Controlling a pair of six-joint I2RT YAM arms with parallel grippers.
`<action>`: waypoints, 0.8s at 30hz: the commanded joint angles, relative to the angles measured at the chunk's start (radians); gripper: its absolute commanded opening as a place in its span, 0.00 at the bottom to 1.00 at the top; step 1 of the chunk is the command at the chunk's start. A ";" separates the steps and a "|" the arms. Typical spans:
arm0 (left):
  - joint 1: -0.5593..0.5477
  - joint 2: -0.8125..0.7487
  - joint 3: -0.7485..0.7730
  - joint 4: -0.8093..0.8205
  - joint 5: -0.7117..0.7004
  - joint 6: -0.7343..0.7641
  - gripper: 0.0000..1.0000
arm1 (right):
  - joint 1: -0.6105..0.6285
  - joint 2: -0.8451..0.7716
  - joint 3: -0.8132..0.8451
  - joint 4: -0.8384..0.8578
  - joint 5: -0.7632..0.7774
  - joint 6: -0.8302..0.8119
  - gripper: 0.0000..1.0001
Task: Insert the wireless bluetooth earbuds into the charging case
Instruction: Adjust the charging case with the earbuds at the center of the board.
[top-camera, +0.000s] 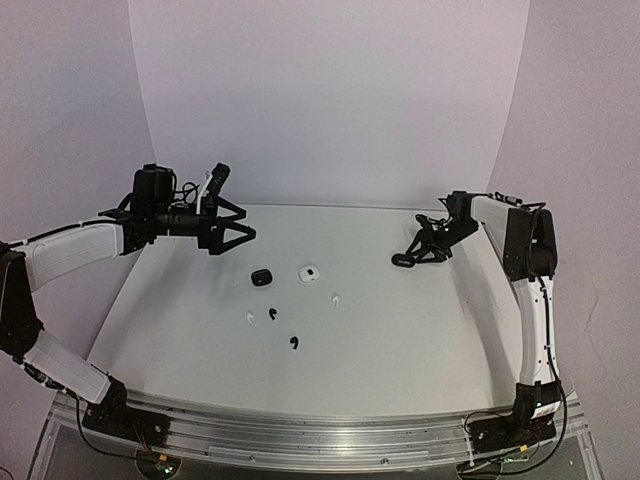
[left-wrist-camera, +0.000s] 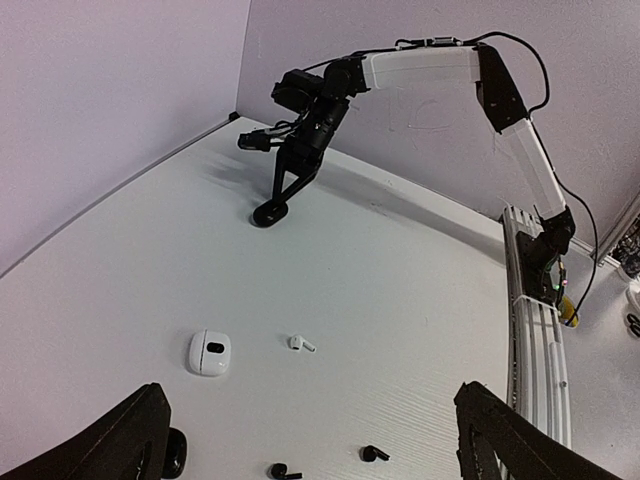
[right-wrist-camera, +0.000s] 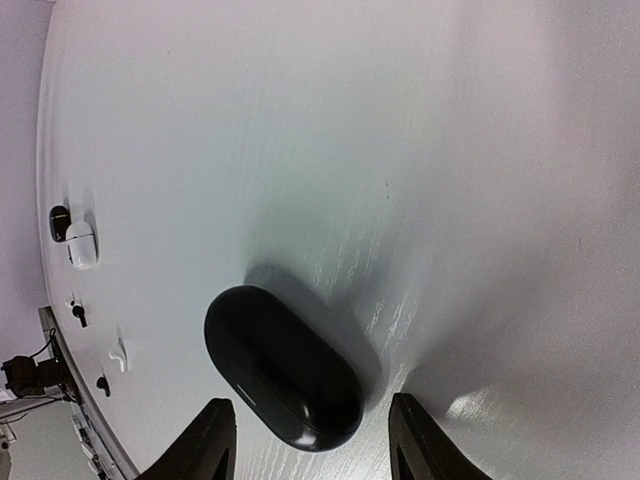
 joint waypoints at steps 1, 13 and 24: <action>0.002 -0.010 0.032 0.009 0.003 0.016 0.98 | 0.001 -0.008 0.040 -0.018 0.089 0.003 0.53; 0.002 -0.017 0.012 0.031 0.005 0.018 0.98 | 0.031 -0.308 -0.356 0.118 0.176 0.135 0.31; 0.002 -0.013 0.016 0.051 0.004 0.020 0.98 | 0.116 -0.243 -0.410 0.220 0.249 0.261 0.05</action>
